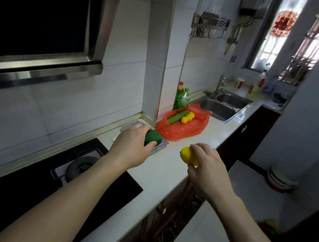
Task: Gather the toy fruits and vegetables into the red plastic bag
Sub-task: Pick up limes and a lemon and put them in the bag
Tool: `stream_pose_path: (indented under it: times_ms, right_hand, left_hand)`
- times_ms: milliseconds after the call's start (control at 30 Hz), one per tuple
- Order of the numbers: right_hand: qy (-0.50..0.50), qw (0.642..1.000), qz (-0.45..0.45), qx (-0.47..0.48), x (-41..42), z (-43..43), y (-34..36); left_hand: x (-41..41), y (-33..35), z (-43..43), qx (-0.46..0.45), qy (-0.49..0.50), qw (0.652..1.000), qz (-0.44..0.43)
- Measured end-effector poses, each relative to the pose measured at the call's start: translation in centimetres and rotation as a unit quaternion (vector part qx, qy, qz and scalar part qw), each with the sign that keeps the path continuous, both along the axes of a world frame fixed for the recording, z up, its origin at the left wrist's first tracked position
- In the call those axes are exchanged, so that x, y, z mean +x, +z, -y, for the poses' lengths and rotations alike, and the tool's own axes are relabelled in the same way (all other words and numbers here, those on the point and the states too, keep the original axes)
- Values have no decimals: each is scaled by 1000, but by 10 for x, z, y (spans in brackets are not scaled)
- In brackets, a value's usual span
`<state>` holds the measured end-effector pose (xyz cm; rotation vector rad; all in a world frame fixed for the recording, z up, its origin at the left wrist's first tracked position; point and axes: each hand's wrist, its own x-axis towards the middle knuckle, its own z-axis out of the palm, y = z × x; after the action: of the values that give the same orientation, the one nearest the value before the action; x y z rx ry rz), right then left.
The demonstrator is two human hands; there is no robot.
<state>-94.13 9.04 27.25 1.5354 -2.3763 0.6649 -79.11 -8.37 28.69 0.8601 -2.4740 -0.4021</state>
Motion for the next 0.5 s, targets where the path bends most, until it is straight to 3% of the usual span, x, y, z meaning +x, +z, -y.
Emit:
stream_pose_path:
  times_ms: [500]
  right_hand:
    - [31,999,1,13,-194,-15,4]
  left_hand:
    - [-188,-4,-29,-14,19,1000,-2]
